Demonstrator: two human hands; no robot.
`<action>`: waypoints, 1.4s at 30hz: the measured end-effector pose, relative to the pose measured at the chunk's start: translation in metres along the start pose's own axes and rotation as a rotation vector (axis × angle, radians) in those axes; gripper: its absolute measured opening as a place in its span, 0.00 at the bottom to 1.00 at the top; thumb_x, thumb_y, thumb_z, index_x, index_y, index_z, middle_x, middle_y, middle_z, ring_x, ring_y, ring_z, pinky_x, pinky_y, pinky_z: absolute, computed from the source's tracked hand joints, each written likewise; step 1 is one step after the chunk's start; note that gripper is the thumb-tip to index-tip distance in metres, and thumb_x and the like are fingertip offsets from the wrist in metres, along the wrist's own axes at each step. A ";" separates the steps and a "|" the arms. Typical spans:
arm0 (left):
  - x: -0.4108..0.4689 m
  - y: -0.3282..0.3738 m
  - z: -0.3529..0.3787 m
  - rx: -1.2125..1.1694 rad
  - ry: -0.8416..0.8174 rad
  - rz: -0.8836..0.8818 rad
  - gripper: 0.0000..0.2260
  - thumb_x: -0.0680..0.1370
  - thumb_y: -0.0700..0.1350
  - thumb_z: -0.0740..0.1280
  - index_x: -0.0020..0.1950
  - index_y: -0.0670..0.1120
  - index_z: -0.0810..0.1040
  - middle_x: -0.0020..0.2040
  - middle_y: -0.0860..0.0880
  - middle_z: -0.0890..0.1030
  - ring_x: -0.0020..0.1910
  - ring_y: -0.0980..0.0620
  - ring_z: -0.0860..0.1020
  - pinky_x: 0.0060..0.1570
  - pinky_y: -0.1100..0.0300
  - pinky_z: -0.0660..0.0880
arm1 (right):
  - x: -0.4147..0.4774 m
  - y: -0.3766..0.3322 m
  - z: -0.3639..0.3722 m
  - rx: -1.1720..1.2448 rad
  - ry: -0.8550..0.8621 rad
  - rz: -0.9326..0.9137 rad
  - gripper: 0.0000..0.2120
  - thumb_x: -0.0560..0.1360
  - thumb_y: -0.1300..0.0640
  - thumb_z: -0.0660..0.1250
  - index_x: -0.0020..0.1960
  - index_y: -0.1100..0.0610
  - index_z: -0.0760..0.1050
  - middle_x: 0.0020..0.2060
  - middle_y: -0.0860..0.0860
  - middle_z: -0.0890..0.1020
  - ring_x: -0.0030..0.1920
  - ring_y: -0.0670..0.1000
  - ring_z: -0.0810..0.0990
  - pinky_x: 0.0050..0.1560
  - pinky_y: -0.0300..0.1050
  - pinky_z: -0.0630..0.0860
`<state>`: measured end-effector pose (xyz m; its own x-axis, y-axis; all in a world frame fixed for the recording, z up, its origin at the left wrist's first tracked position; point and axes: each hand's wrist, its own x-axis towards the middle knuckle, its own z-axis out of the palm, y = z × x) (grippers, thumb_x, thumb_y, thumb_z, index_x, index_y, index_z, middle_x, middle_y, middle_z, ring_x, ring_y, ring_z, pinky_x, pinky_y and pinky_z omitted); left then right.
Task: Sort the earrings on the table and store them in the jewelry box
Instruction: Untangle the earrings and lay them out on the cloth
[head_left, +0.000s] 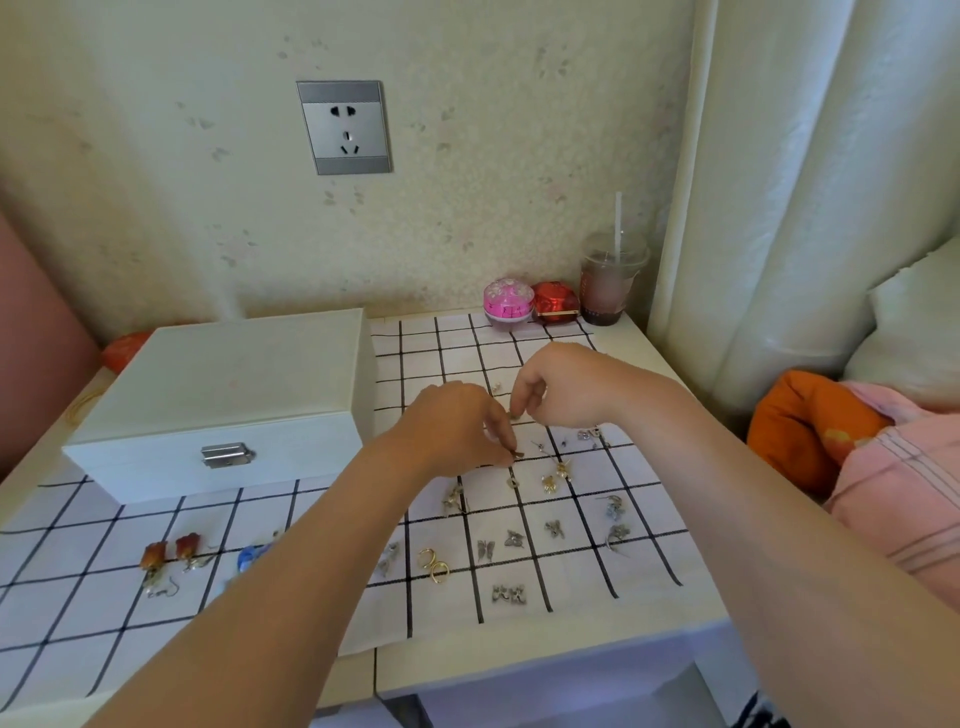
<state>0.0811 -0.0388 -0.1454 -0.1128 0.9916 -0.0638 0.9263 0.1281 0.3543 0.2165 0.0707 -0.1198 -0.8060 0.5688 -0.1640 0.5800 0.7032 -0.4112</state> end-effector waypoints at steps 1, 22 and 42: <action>0.000 0.000 0.000 0.002 0.001 -0.004 0.07 0.72 0.55 0.74 0.48 0.56 0.85 0.45 0.59 0.79 0.45 0.61 0.74 0.49 0.62 0.69 | -0.003 -0.001 -0.001 0.023 -0.041 0.005 0.16 0.74 0.66 0.66 0.45 0.46 0.84 0.37 0.38 0.78 0.38 0.40 0.77 0.37 0.33 0.71; 0.001 -0.016 -0.026 -0.371 0.193 -0.152 0.02 0.75 0.47 0.72 0.43 0.55 0.82 0.42 0.54 0.84 0.40 0.57 0.81 0.41 0.61 0.78 | -0.001 0.003 0.008 -0.116 0.145 0.086 0.04 0.69 0.48 0.77 0.39 0.45 0.83 0.37 0.38 0.83 0.42 0.42 0.79 0.39 0.42 0.72; -0.037 -0.015 -0.022 -0.234 0.075 -0.087 0.02 0.77 0.46 0.70 0.46 0.52 0.83 0.43 0.57 0.81 0.45 0.59 0.79 0.46 0.65 0.74 | -0.010 -0.015 0.025 -0.282 0.183 0.054 0.06 0.74 0.52 0.70 0.47 0.46 0.85 0.45 0.42 0.85 0.47 0.47 0.80 0.45 0.44 0.76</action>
<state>0.0641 -0.0774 -0.1280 -0.2232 0.9741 -0.0372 0.8046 0.2056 0.5571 0.2134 0.0437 -0.1343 -0.7534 0.6576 -0.0052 0.6518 0.7457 -0.1383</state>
